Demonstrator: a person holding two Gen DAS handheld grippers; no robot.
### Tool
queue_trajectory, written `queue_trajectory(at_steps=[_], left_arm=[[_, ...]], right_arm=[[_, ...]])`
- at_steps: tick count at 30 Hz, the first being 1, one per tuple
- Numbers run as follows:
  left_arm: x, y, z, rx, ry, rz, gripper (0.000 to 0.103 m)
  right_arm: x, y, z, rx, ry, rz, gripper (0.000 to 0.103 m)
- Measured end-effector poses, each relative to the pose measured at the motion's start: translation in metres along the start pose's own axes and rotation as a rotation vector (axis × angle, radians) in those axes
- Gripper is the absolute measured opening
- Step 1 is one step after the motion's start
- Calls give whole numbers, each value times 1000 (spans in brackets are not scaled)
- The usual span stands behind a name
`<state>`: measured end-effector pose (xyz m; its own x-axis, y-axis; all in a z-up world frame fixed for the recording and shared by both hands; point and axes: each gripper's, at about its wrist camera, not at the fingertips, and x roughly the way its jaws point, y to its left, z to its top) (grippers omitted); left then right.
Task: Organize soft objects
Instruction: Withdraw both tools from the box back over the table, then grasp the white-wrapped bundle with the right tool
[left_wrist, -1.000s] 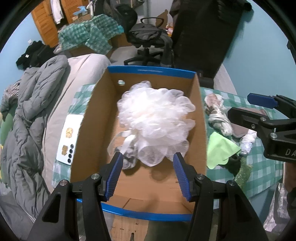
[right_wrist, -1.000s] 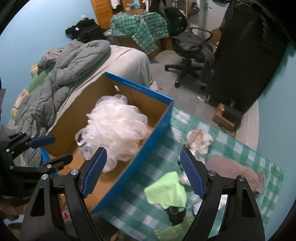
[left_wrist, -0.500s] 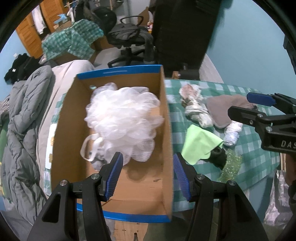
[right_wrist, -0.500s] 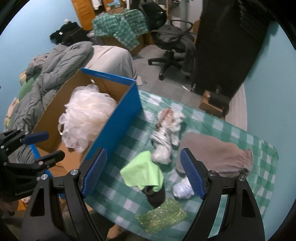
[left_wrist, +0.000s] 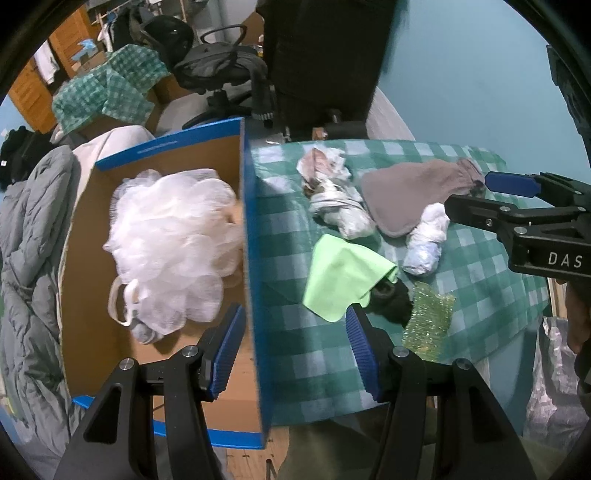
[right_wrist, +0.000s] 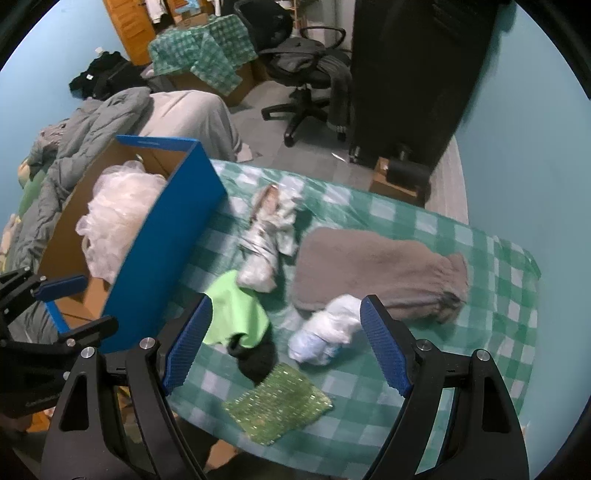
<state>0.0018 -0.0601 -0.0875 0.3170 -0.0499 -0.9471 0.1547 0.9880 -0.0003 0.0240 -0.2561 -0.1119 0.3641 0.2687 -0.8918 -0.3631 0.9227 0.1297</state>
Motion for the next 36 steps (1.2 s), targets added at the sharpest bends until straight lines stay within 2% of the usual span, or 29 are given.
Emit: queue_trajectory(at_steps=[13, 23, 36], left_arm=[[26, -26, 9, 13, 42, 4, 58], [52, -39, 22, 22, 62, 21, 58], [73, -42, 31, 29, 95, 37, 58]], right_arm=[[21, -38, -19, 56, 58, -23, 82], [51, -58, -26, 150, 119, 10, 82], [82, -61, -25, 217, 179, 29, 82]])
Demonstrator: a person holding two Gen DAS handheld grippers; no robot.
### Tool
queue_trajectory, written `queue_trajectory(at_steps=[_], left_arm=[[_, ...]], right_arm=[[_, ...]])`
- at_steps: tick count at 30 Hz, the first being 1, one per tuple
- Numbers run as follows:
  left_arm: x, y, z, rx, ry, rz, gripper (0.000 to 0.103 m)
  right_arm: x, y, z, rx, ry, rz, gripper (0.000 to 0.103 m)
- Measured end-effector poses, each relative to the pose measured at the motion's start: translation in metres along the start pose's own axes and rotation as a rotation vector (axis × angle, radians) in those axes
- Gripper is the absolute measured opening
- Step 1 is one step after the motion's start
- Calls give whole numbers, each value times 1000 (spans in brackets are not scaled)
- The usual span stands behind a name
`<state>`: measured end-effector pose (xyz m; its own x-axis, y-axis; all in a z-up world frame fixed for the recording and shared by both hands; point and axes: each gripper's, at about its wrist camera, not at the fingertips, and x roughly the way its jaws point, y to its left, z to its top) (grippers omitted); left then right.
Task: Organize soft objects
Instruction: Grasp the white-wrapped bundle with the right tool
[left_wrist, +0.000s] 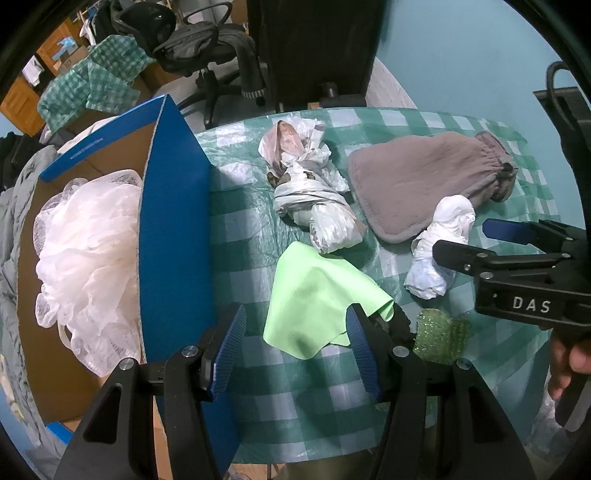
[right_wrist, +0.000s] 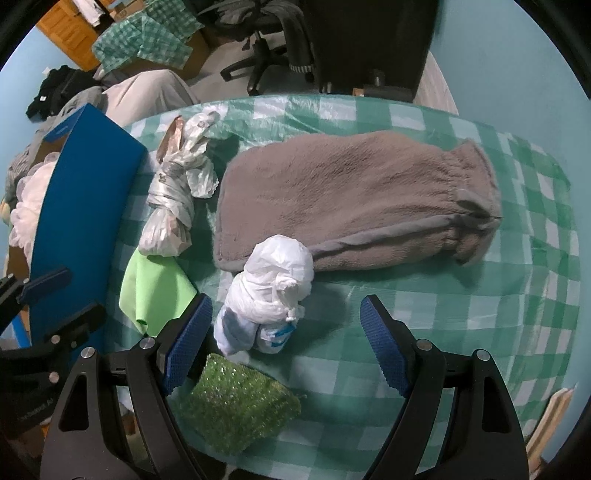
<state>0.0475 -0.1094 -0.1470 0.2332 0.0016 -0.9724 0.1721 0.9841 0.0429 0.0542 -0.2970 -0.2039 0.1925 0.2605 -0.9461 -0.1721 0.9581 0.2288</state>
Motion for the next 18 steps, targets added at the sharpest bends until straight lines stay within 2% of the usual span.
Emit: queue_trajectory(at_steps=[11, 13, 14, 15, 18], left_arm=[[12, -2, 4, 21, 22, 3, 58], [12, -2, 3, 26, 24, 4, 58], [12, -2, 3, 25, 24, 2, 58], [11, -2, 3, 21, 25, -2, 58], [10, -2, 1, 13, 29, -12, 58]], right_arm=[[28, 5, -1, -6, 47, -58, 80], [30, 4, -2, -14, 52, -64, 67], [32, 3, -3, -11, 65, -59, 53], [34, 1, -4, -7, 75, -57, 48], [27, -1, -8, -15, 53, -58, 44]])
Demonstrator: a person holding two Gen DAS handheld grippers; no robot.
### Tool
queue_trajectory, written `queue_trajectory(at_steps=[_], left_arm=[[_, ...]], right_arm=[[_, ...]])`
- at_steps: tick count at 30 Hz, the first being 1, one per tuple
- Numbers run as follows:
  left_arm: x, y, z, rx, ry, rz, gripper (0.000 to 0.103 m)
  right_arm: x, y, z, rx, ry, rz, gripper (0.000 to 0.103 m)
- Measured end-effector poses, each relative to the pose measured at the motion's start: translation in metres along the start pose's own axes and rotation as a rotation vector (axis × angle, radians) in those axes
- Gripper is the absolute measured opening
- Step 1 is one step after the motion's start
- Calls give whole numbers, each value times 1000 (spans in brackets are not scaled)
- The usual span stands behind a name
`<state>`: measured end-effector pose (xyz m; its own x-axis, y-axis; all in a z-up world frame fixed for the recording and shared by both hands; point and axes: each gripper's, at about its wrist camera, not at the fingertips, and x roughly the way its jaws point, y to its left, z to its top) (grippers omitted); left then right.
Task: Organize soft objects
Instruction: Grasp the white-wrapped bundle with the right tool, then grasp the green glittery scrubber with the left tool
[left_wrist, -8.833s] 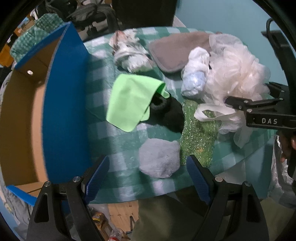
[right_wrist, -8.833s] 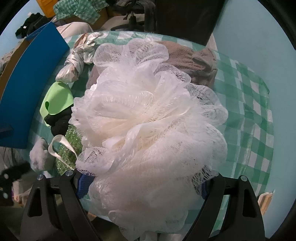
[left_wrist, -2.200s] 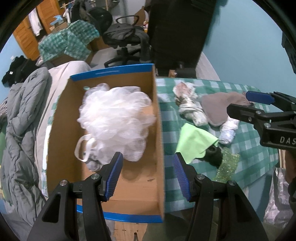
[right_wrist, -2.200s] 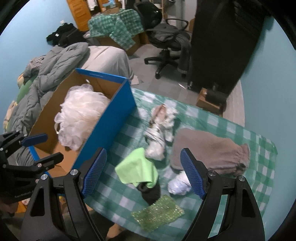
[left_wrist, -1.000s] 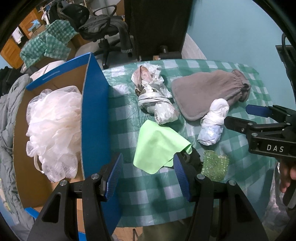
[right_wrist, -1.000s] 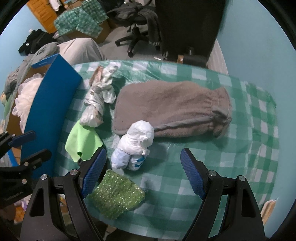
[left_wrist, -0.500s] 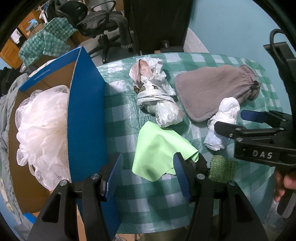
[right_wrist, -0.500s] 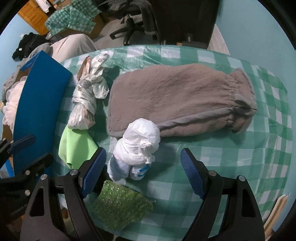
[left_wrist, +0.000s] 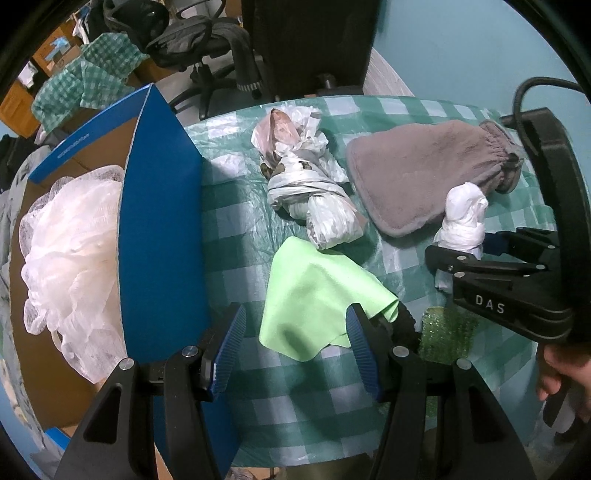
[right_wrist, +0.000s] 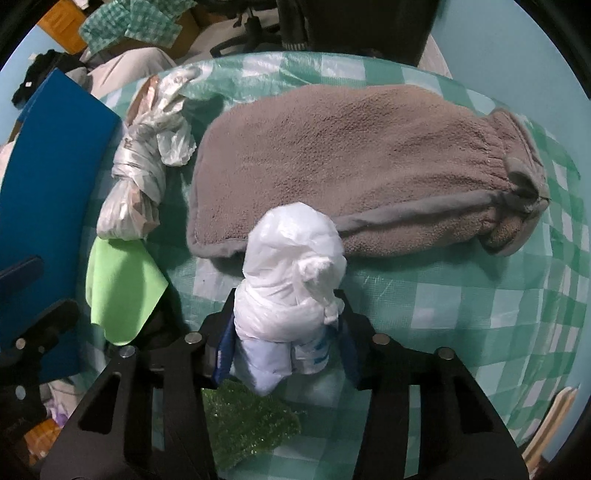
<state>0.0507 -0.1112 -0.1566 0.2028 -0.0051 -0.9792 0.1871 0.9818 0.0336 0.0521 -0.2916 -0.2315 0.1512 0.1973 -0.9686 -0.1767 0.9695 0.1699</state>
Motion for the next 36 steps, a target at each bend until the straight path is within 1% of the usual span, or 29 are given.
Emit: queue_trajectory(at_steps=[6, 11, 16, 20, 25, 27, 28, 32, 34, 36], left_arm=[[-6, -6, -9, 1, 2, -34, 58], [-4, -16, -22, 14, 17, -43, 60], [-2, -30, -35, 26, 30, -61, 60], [-2, -43, -44, 42, 35, -85, 67], [0, -63, -54, 67, 56, -120, 69], [0, -70, -57, 74, 59, -125, 74], [1, -75, -59, 80, 61, -132, 75], [6, -89, -60, 96, 77, -157, 76], [10, -94, -59, 102, 85, -163, 80], [15, -101, -59, 108, 93, -163, 81]], right_arm=[[-19, -7, -13, -7, -37, -12, 44], [-33, -13, -32, 8, -51, -9, 44], [-44, -18, -56, 21, -51, -6, 44], [-53, -24, -71, 32, -50, -9, 44], [-62, -32, -90, 44, -56, -9, 44], [-65, -35, -96, 52, -54, -12, 44], [-66, -37, -100, 57, -52, -12, 44], [-70, -44, -112, 76, -49, -9, 44], [-71, -47, -117, 80, -47, -9, 44], [-73, -49, -122, 79, -46, -10, 44]])
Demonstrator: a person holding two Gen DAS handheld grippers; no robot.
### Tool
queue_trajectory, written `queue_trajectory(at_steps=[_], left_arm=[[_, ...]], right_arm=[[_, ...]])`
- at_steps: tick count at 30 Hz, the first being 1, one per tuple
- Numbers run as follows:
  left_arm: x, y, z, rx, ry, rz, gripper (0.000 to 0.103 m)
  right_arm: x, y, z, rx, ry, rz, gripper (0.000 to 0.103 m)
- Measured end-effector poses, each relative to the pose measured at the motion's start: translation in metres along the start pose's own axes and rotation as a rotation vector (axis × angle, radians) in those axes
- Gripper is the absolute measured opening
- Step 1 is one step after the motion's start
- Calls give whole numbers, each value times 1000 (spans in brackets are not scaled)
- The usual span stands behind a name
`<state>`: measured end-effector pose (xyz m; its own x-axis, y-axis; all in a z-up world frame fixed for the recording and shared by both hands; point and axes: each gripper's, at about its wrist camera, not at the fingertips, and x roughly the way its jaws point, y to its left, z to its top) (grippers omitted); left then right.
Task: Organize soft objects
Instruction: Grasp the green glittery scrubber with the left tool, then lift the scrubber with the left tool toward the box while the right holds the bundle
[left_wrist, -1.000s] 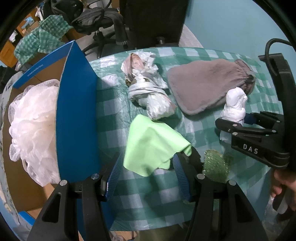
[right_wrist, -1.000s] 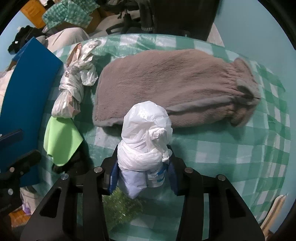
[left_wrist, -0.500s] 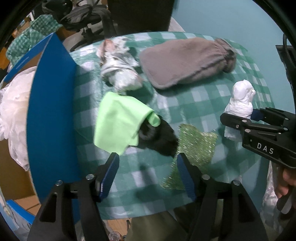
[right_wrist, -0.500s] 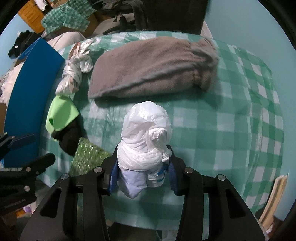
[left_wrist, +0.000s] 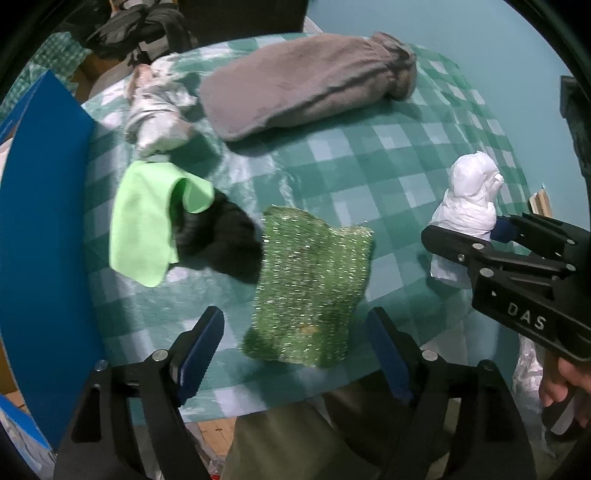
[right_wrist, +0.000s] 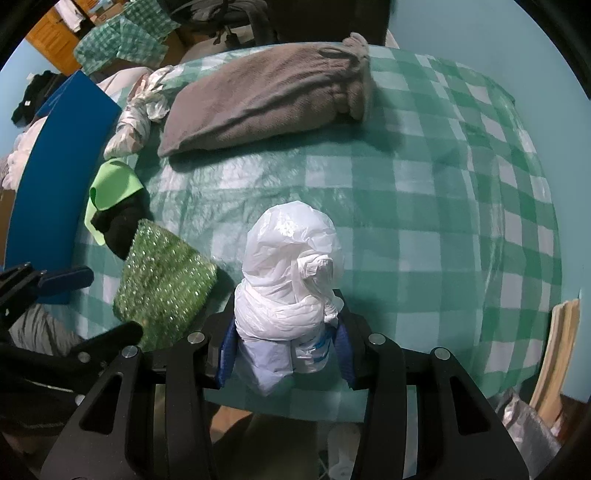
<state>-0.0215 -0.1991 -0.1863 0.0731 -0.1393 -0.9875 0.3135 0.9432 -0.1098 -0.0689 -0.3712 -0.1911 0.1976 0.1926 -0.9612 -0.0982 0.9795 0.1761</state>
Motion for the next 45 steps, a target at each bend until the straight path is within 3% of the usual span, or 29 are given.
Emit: queue_trajectory(at_steps=[10, 19, 27, 33, 36, 45], left_arm=[[40, -16, 7, -31, 75, 25, 81], [49, -11, 2, -81, 59, 16, 80], [31, -9, -9, -50, 23, 79, 48], [25, -11, -14, -53, 26, 60, 27], [17, -8, -18, -55, 23, 45, 22], [-19, 1, -29, 18, -49, 78, 21]], right_arm=[[-5, -7, -7, -16, 5, -6, 44], [-6, -5, -6, -37, 13, -6, 44], [-4, 0, -8, -50, 14, -13, 44], [-4, 4, -12, -53, 7, -13, 44], [-7, 6, -12, -58, 0, -11, 44], [-21, 12, -2, -90, -35, -22, 44]])
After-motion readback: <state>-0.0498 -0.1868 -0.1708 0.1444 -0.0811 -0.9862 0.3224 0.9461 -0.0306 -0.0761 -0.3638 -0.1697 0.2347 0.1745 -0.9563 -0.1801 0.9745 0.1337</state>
